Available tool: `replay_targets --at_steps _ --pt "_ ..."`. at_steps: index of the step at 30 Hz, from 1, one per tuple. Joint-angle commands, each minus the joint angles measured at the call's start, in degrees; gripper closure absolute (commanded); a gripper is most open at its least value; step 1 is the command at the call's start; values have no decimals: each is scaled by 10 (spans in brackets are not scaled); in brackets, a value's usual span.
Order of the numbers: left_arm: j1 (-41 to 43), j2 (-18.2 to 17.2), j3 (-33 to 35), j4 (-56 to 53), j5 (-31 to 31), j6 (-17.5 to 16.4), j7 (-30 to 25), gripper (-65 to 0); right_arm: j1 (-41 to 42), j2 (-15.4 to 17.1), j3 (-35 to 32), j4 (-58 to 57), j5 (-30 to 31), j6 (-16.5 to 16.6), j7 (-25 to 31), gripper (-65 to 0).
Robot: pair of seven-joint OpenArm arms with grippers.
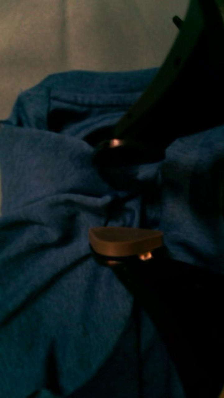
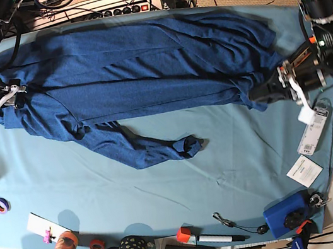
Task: Layout the t-shirt on the table in an organized manner, then fold the t-shirt properly
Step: 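Release the shirt with the left gripper and lift it away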
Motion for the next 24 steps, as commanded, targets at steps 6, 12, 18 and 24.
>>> replay_targets --at_steps 6,12,18,24 --pt "-38 -44 -2 10 -16 1 -6 -104 3 12 4 7 5 1 15 -306" --pt "-30 -98 -2 10 -16 1 -6 0 3 12 4 7 5 1 19 -306" --pt "19 -140 -2 13 -16 1 -6 0 3 12 4 7 5 1 19 -306" --pt "70 -146 -2 29 -16 1 -6 0 3 12 4 7 5 1 20 -306"
